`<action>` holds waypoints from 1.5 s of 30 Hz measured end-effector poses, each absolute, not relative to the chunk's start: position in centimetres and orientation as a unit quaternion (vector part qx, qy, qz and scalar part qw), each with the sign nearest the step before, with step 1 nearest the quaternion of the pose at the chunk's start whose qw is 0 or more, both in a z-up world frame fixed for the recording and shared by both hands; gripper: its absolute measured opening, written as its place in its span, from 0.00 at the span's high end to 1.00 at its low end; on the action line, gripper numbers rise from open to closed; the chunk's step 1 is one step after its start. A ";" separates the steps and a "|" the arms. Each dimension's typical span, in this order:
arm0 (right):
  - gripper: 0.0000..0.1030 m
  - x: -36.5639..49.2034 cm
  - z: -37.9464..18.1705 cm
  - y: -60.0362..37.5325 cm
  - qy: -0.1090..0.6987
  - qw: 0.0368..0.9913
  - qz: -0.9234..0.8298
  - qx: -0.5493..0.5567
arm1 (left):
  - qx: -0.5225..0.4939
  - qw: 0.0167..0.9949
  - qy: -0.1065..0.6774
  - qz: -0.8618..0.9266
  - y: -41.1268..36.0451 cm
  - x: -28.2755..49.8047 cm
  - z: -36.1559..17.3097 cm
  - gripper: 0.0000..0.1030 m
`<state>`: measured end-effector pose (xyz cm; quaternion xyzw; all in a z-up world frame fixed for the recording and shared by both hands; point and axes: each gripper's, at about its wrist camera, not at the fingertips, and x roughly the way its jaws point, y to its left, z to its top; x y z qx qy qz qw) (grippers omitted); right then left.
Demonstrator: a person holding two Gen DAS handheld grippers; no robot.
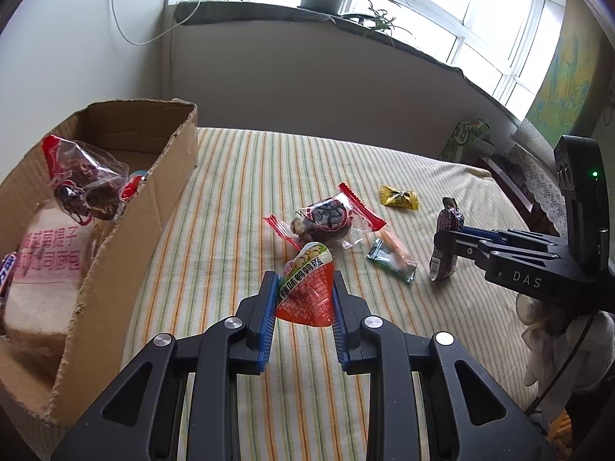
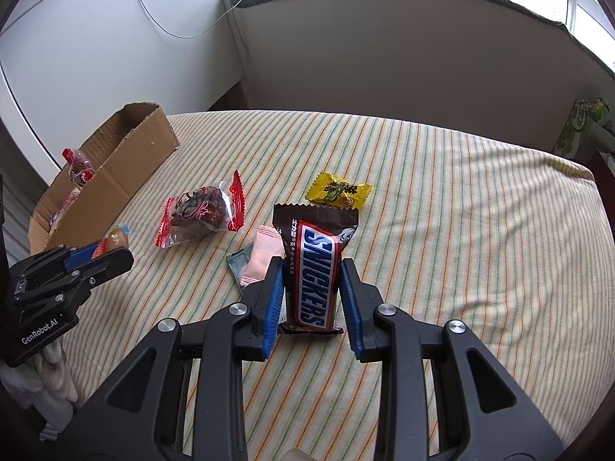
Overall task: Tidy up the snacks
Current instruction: 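Carry the candy pouch and Snickers bar over the box with both tools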
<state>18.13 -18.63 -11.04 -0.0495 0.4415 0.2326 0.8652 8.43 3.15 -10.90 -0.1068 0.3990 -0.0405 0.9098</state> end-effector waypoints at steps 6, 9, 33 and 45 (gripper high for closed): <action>0.71 16.9 -10.0 -18.7 0.434 0.869 0.233 -0.050 | -0.105 0.918 0.379 -0.044 3.1 7.0 -9.3 0.76; 0.71 16.3 -9.3 -18.4 0.429 0.870 0.237 -0.053 | -0.106 0.921 0.371 -0.046 3.3 6.4 -8.6 0.76; 0.71 11.8 -2.7 -7.6 0.367 0.868 0.321 -0.092 | -0.135 0.938 0.321 0.000 11.1 1.7 -5.1 0.76; 0.71 11.1 -1.4 -0.3 0.352 0.853 0.366 -0.116 | -0.150 0.939 0.306 0.047 17.0 0.5 -5.1 0.76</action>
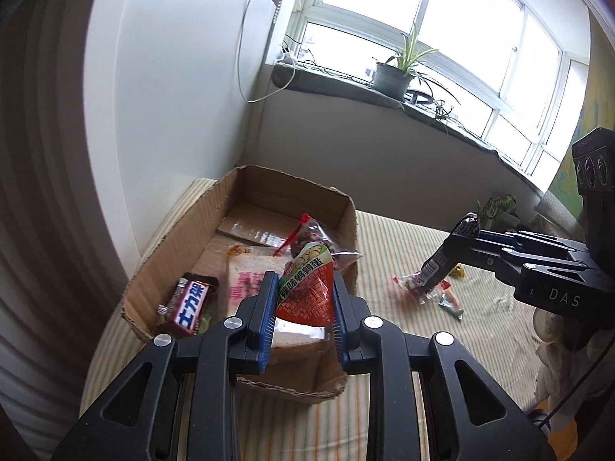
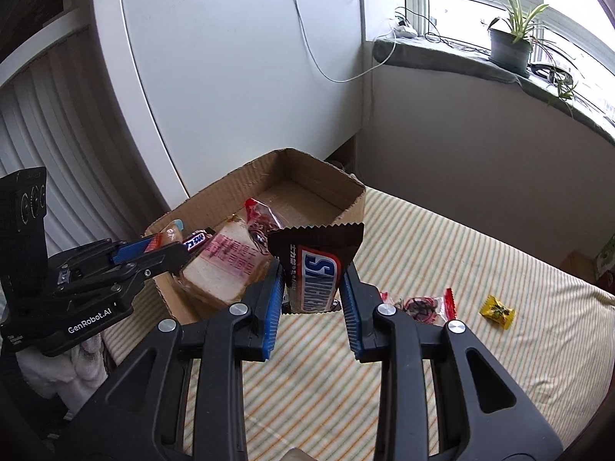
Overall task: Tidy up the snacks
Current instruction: 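Carry the candy pouch and Snickers bar over the box with both tools, then lower both snacks into the box and open both tools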
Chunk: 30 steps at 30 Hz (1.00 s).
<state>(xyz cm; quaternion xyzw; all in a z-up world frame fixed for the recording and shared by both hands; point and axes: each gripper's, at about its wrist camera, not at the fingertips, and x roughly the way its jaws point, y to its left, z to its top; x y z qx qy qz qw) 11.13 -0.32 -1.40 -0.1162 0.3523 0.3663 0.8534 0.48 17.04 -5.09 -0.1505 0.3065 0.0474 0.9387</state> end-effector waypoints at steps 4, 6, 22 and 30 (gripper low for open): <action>0.71 10.9 -1.4 2.1 0.350 0.846 0.381 -0.127 | -0.153 0.938 0.306 0.059 18.6 0.6 -5.3 0.76; 0.71 10.8 -1.4 3.1 0.349 0.844 0.385 -0.131 | -0.153 0.937 0.307 0.063 19.3 0.7 -5.5 0.77; 0.71 13.0 -4.6 8.4 0.381 0.823 0.399 -0.135 | -0.148 0.931 0.321 0.085 22.5 2.5 -6.6 0.76; 0.71 14.4 -6.0 8.7 0.402 0.817 0.394 -0.125 | -0.145 0.928 0.331 0.094 22.7 3.0 -7.2 0.76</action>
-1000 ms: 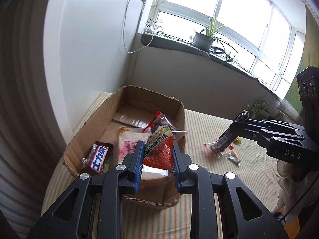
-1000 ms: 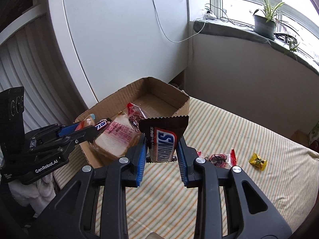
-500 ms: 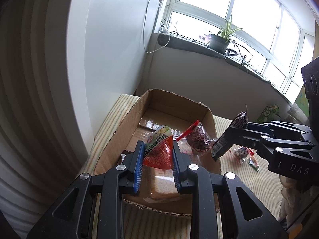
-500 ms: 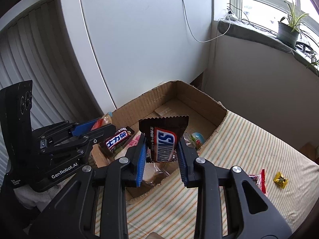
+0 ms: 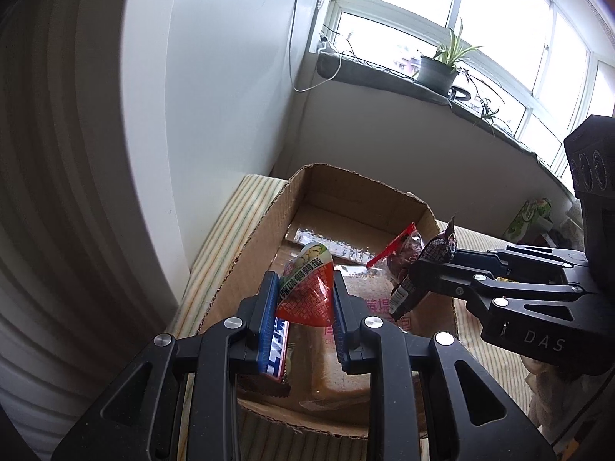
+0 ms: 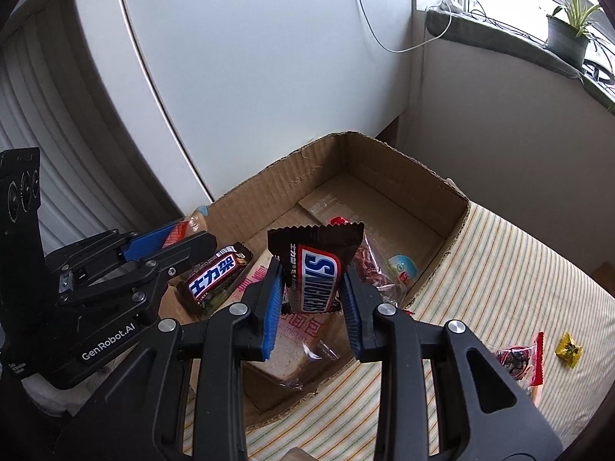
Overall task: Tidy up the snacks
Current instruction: 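Lower both snacks into the box and open both tools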
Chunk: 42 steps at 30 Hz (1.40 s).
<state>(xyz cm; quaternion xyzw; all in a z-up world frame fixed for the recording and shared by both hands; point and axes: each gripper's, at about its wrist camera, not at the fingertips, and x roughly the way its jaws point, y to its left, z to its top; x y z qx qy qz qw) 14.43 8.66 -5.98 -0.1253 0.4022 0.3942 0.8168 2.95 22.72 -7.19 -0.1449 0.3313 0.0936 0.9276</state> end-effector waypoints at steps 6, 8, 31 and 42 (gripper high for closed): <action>0.71 14.5 -6.3 8.9 0.407 0.813 0.398 -0.124 | -0.141 0.926 0.335 0.097 22.6 3.2 -7.2 0.76; 0.71 14.4 -6.1 8.9 0.405 0.812 0.400 -0.126 | -0.141 0.926 0.336 0.098 22.6 3.4 -7.2 0.76; 0.40 13.5 -3.7 7.0 0.374 0.836 0.382 -0.122 | -0.149 0.925 0.332 0.108 23.0 2.5 -6.5 0.68; 0.40 12.0 -2.4 3.5 0.359 0.846 0.377 -0.115 | -0.140 0.931 0.322 0.102 21.2 1.5 -5.2 0.68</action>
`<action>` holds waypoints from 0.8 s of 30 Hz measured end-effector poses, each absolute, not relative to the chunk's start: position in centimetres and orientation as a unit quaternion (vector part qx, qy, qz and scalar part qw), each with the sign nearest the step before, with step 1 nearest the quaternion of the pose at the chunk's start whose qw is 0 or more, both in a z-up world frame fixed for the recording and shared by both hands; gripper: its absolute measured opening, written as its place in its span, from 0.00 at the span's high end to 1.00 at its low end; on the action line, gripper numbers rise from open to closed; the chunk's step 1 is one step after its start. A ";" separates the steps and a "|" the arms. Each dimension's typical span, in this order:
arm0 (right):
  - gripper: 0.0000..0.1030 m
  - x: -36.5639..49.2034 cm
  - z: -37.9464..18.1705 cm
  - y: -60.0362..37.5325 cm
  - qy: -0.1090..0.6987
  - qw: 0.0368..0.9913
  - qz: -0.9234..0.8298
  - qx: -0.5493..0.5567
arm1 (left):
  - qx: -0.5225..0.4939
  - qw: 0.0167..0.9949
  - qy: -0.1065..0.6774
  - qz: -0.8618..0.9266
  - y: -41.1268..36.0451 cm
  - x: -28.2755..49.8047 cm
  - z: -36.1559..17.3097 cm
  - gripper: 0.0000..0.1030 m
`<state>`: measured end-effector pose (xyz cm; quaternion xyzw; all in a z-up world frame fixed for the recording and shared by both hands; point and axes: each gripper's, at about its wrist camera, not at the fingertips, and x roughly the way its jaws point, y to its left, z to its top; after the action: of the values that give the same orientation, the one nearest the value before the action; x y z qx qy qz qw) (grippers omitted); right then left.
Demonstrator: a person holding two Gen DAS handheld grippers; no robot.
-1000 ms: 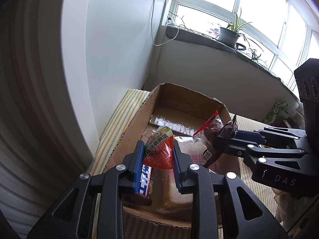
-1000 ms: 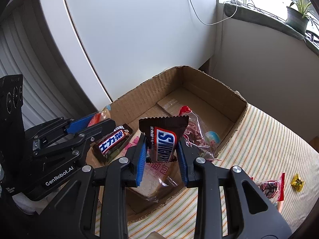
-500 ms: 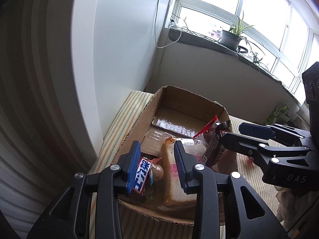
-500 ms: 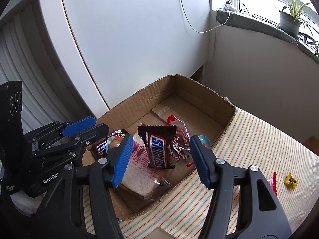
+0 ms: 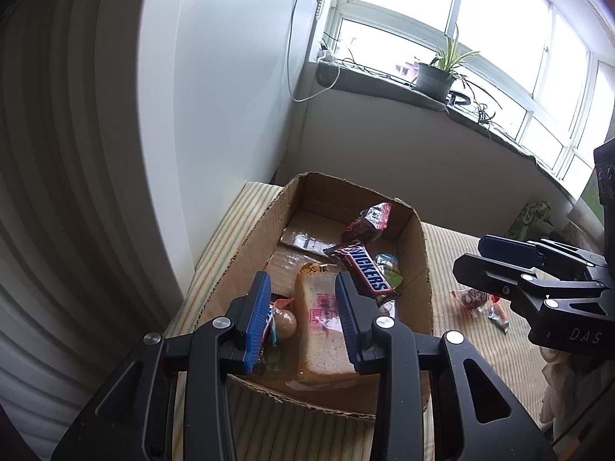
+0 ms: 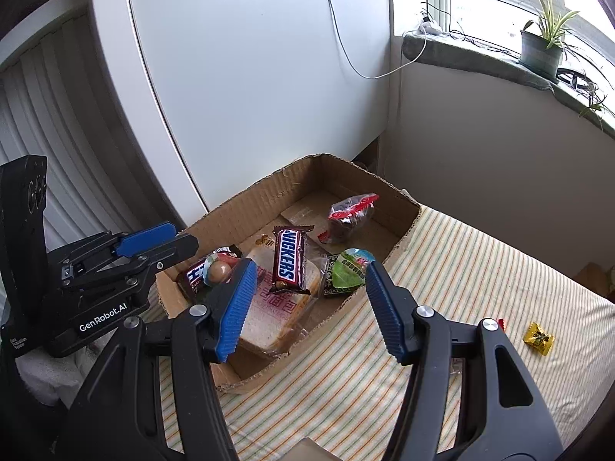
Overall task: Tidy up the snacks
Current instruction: 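Move both open tools back over the remaining snacks on the bedspread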
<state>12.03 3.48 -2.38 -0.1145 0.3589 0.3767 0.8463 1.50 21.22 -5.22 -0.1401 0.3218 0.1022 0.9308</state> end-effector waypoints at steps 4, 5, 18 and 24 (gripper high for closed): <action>0.28 11.5 -1.9 1.6 0.351 0.854 0.368 -0.109 | -0.133 0.934 0.317 0.092 20.0 1.2 -4.5 0.68; 0.28 11.3 -1.8 1.1 0.349 0.857 0.364 -0.109 | -0.131 0.935 0.316 0.089 19.7 1.1 -4.4 0.68; 0.17 10.9 -0.9 -10.6 0.334 0.898 0.280 -0.056 | -0.136 0.939 0.313 0.041 14.6 1.2 -4.3 0.68; 0.17 11.6 -2.1 -15.7 0.339 0.910 0.232 -0.053 | -0.125 0.939 0.320 0.003 11.0 2.0 -4.6 0.68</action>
<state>11.61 -15.72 -2.06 -0.0528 0.3394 0.2318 0.9101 2.03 10.99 -4.57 -0.1245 0.3205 0.0032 0.9390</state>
